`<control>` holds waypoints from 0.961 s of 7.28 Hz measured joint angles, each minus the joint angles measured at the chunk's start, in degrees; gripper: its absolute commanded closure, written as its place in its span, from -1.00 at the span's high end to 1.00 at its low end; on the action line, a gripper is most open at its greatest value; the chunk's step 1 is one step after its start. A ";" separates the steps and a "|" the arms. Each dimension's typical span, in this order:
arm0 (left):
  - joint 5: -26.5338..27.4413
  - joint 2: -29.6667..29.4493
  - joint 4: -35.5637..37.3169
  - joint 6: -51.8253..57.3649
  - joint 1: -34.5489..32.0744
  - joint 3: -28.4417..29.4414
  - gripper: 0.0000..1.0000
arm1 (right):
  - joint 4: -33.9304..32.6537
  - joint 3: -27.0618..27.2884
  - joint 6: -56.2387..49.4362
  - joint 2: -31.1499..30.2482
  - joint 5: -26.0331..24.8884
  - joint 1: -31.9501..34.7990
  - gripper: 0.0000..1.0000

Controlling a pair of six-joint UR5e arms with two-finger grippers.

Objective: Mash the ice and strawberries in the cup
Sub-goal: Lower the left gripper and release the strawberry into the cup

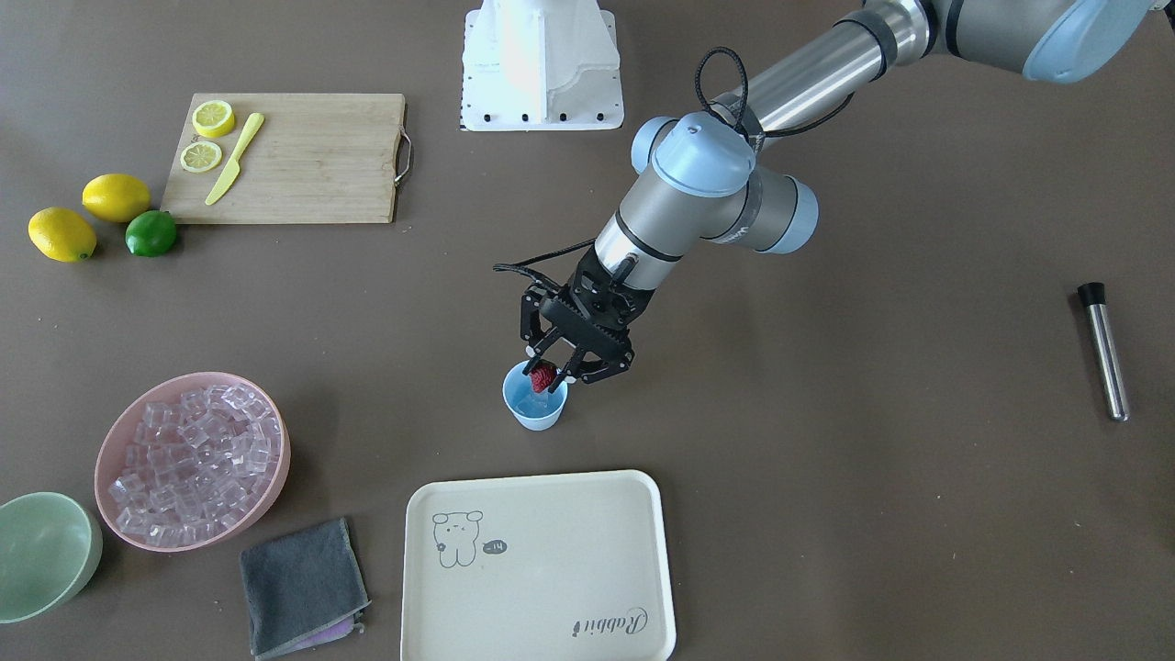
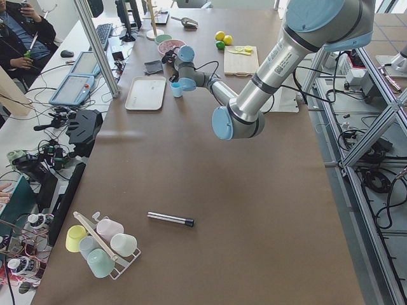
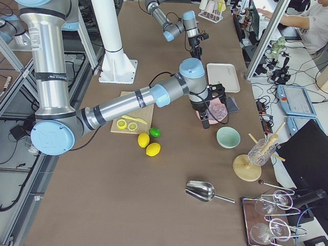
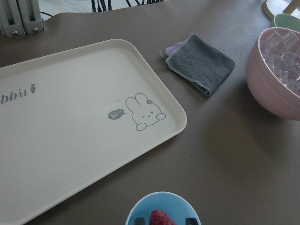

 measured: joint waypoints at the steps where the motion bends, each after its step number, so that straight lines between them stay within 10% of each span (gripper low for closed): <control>1: 0.15 -0.02 -0.35 0.00 0.18 0.39 -1.00 | 0.00 0.00 0.00 0.04 -0.07 0.00 1.00; 6: 1.21 -2.17 -1.63 0.03 0.52 4.13 -0.90 | 0.00 0.01 0.00 -0.09 -0.47 0.00 1.00; 7: 1.26 -2.48 -1.89 0.03 0.52 4.67 0.61 | 0.00 0.00 0.02 -0.11 -0.50 0.00 1.00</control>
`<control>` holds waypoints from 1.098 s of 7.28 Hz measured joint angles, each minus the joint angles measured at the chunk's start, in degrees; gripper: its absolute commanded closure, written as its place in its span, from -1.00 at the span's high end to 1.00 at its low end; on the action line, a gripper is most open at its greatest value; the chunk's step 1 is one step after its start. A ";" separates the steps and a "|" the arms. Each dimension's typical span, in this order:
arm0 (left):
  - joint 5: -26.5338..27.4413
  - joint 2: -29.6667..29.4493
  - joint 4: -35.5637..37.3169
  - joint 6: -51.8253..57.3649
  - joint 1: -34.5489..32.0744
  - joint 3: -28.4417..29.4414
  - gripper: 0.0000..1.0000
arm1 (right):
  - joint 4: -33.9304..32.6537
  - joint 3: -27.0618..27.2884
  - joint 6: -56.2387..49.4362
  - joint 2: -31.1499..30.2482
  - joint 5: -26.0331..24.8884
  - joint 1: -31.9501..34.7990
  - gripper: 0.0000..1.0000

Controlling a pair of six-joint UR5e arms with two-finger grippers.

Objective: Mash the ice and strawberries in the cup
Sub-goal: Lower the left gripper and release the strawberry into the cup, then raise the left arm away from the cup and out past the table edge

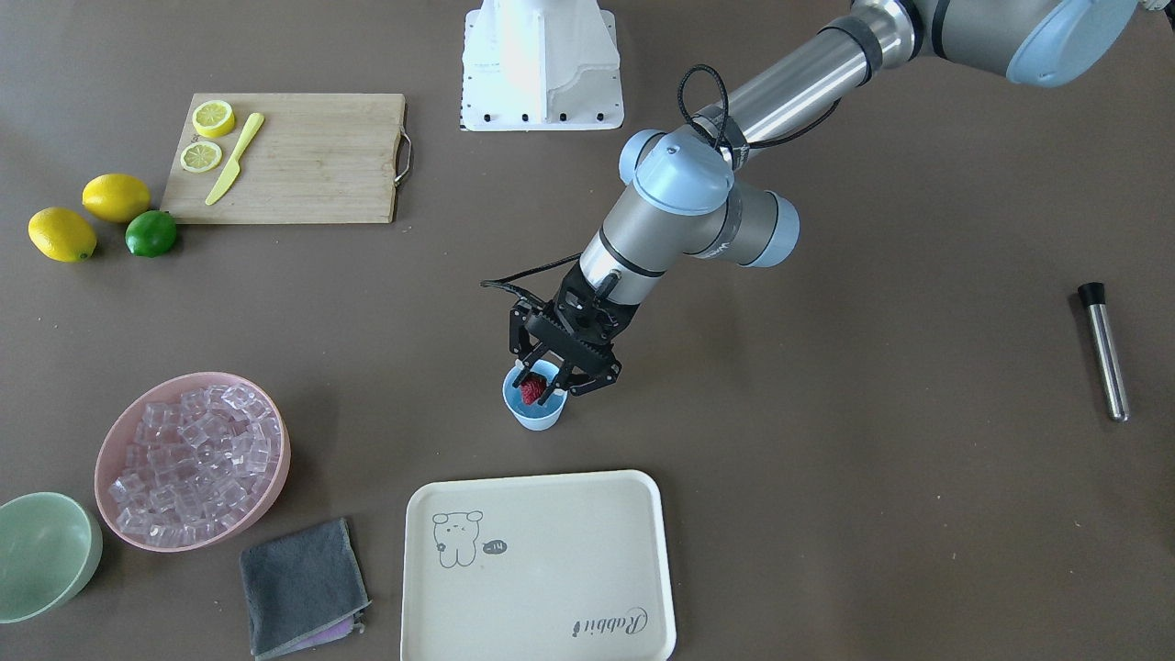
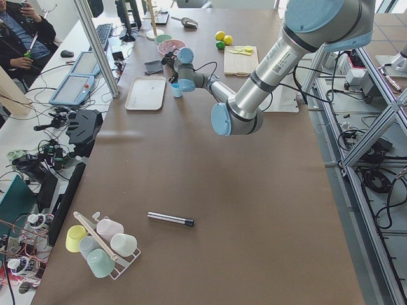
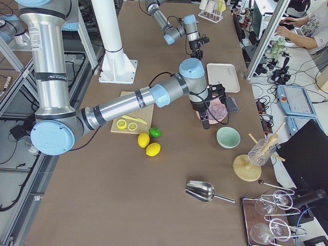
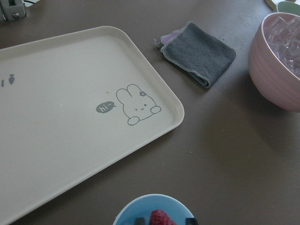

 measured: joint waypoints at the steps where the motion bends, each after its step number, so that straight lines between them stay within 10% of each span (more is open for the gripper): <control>1: 0.30 -0.08 -0.56 0.02 -0.03 0.42 0.68 | 0.00 -0.02 0.04 -0.01 -0.06 0.00 1.00; 8: -3.95 4.52 -1.74 0.19 -8.65 -2.65 0.89 | -0.15 -0.15 0.17 0.49 0.98 -0.12 1.00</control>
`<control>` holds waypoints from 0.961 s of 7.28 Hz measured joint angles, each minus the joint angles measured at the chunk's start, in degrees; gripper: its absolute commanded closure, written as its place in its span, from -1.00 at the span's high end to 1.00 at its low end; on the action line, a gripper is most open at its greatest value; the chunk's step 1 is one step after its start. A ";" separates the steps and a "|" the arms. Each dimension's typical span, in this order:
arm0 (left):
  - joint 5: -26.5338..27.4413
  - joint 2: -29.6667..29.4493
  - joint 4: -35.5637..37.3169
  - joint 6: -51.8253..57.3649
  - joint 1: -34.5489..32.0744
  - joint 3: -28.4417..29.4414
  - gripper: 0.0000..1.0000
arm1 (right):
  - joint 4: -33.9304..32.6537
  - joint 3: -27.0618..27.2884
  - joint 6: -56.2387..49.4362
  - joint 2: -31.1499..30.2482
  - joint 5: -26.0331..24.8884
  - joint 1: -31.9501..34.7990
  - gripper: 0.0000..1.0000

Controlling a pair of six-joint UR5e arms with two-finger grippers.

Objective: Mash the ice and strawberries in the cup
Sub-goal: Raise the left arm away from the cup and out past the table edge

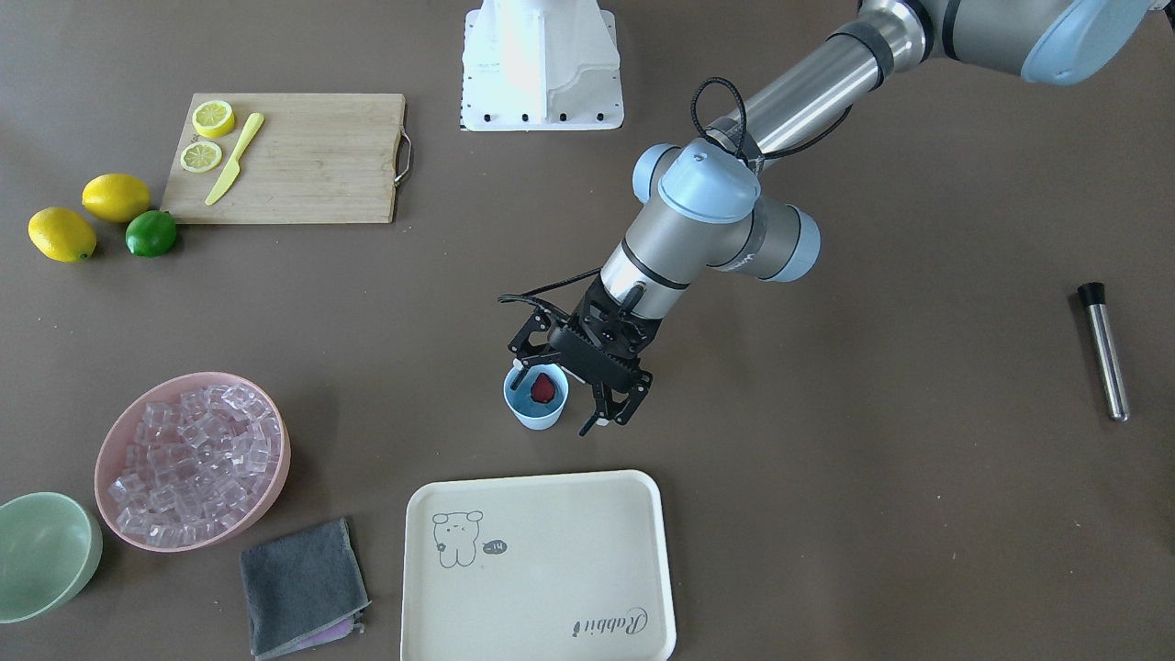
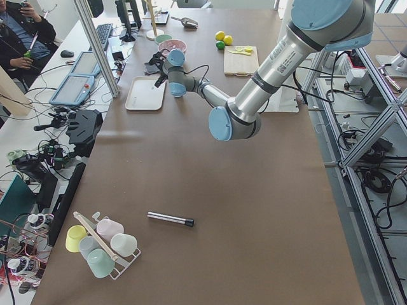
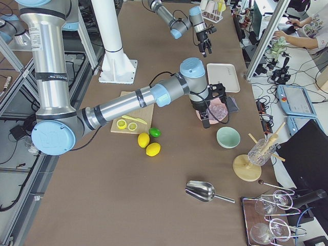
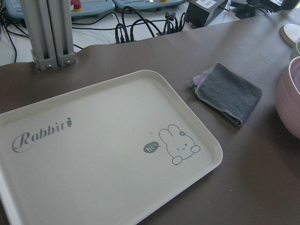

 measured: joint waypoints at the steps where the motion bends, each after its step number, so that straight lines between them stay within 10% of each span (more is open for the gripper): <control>1: -5.53 2.31 3.17 0.12 -4.62 -1.64 0.89 | -0.02 -0.11 0.09 0.28 0.81 -0.08 1.00; 4: -21.99 13.96 11.73 0.63 -20.39 -9.17 0.91 | -0.09 -0.25 -0.04 0.87 0.91 -1.85 1.00; 7: -26.82 22.54 23.32 10.16 -29.63 -10.96 0.91 | -0.08 -0.50 0.37 2.56 -0.27 -5.33 1.00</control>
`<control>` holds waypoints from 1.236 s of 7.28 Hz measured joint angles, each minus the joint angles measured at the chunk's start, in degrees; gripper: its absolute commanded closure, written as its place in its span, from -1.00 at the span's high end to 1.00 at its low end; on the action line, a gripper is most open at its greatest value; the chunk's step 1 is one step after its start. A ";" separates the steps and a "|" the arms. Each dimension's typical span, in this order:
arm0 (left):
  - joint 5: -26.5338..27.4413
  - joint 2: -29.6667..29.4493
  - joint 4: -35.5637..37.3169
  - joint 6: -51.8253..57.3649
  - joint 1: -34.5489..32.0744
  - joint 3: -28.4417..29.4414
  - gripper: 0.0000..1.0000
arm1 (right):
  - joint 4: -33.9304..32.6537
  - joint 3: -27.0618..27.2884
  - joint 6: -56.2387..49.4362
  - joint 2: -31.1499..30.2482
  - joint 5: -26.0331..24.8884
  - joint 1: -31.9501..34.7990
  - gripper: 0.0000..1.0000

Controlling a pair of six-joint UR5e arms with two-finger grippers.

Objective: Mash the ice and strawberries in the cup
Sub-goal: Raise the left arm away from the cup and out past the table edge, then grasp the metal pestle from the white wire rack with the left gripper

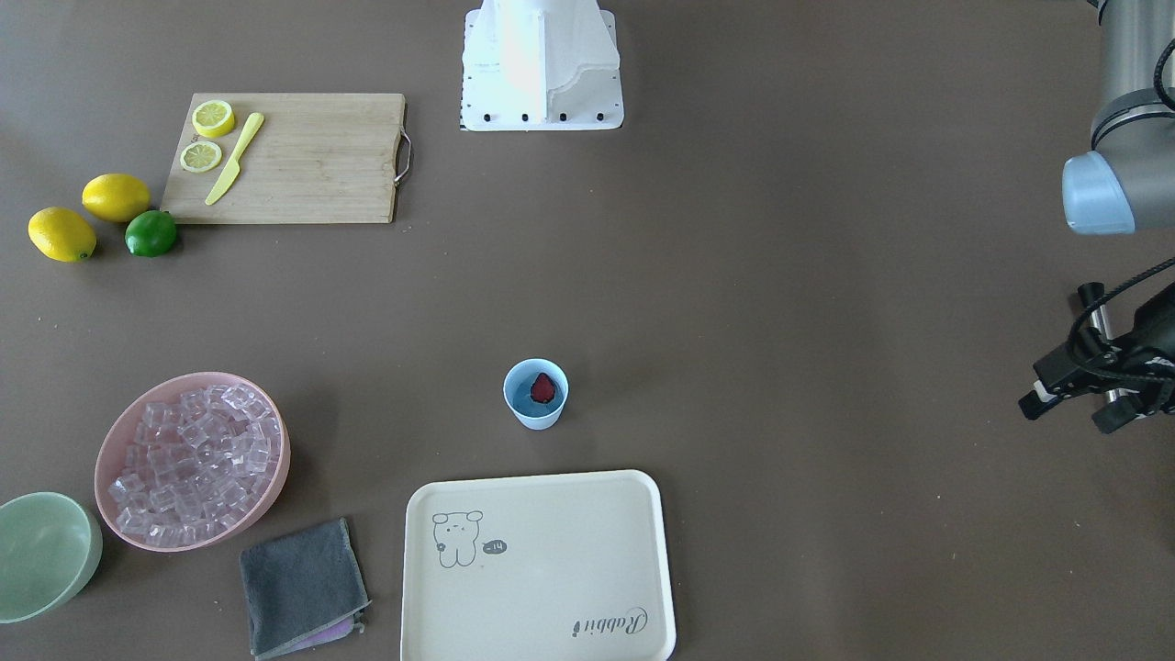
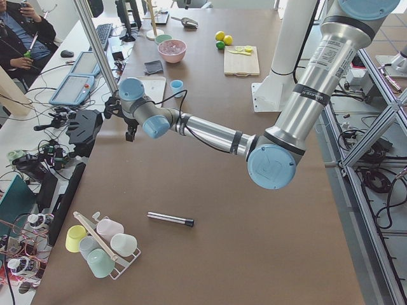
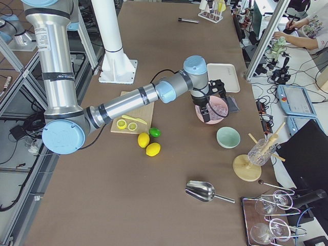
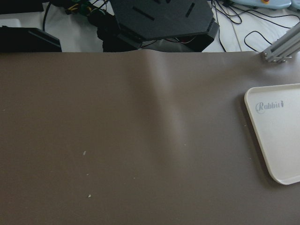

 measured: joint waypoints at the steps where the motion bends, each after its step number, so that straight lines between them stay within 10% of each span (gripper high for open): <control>1: 0.47 1.84 3.71 5.27 -1.34 0.54 0.91 | -0.02 -0.12 0.10 1.15 -0.14 -0.61 1.00; 9: 6.22 5.39 5.79 27.50 -1.71 13.48 0.88 | 0.16 -1.65 0.00 3.93 -2.31 -2.93 1.00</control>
